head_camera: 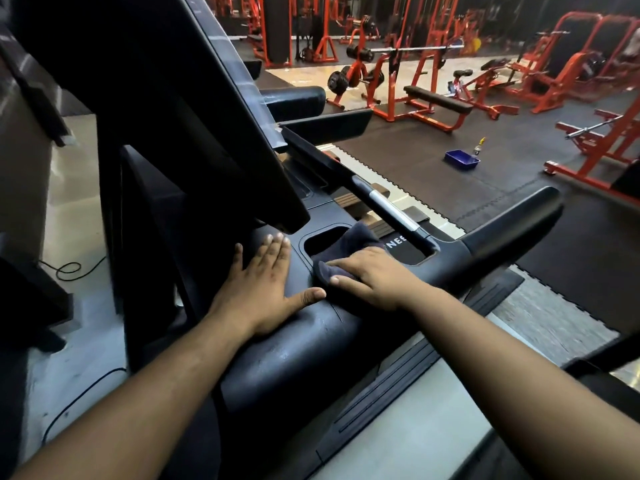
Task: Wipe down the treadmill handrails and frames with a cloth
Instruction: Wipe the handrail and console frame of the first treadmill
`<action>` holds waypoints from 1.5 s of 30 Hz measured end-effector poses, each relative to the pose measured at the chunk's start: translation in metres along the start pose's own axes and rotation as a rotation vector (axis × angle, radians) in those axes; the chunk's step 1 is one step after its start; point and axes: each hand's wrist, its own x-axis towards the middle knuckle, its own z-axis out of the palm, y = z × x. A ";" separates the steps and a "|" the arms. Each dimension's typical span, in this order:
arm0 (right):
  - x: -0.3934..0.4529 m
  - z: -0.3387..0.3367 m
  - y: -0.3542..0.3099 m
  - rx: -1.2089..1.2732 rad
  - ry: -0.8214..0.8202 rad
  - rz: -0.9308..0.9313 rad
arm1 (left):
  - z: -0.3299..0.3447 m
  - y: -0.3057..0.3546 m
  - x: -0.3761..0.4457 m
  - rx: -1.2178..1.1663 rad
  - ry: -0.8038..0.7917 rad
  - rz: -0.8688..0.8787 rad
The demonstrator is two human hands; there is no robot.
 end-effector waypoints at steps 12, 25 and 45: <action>-0.004 0.014 -0.044 -0.042 0.024 0.285 | -0.002 -0.001 -0.001 0.003 -0.019 0.027; -0.068 0.034 -0.048 -0.095 0.210 0.367 | -0.005 0.009 -0.005 0.088 0.028 0.120; -0.089 0.009 0.115 0.233 0.350 0.836 | 0.013 0.091 0.037 0.104 -0.064 0.208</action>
